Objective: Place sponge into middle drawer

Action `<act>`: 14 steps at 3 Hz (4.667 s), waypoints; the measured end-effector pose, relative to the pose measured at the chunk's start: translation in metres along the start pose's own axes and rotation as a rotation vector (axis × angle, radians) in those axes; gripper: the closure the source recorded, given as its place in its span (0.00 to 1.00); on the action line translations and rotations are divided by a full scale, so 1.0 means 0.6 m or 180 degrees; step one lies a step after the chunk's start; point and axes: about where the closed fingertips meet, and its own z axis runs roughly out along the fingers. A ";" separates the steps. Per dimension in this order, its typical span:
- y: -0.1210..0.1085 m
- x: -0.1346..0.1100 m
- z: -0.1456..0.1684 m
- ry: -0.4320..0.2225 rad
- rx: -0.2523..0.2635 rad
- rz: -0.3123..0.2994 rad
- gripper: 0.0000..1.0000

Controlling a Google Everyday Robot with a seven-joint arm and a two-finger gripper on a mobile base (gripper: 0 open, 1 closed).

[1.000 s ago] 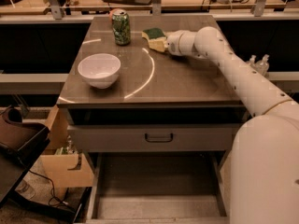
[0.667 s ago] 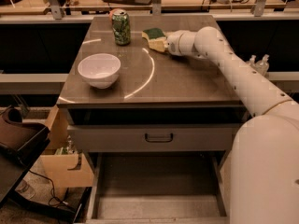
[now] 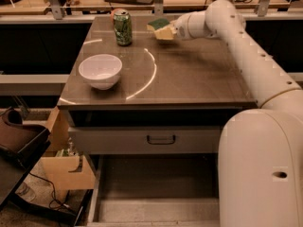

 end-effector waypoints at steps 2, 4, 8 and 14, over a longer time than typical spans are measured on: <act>-0.031 -0.025 -0.126 0.0375 -0.0067 -0.0084 1.00; -0.054 -0.021 -0.312 0.0694 0.0271 0.0105 1.00; 0.104 0.113 -0.655 0.0511 0.0821 0.0842 1.00; 0.191 0.369 -0.784 0.0645 0.0657 0.1374 1.00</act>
Offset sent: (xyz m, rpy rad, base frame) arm -0.0658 -0.1150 0.0832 -0.1218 0.1282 -0.0070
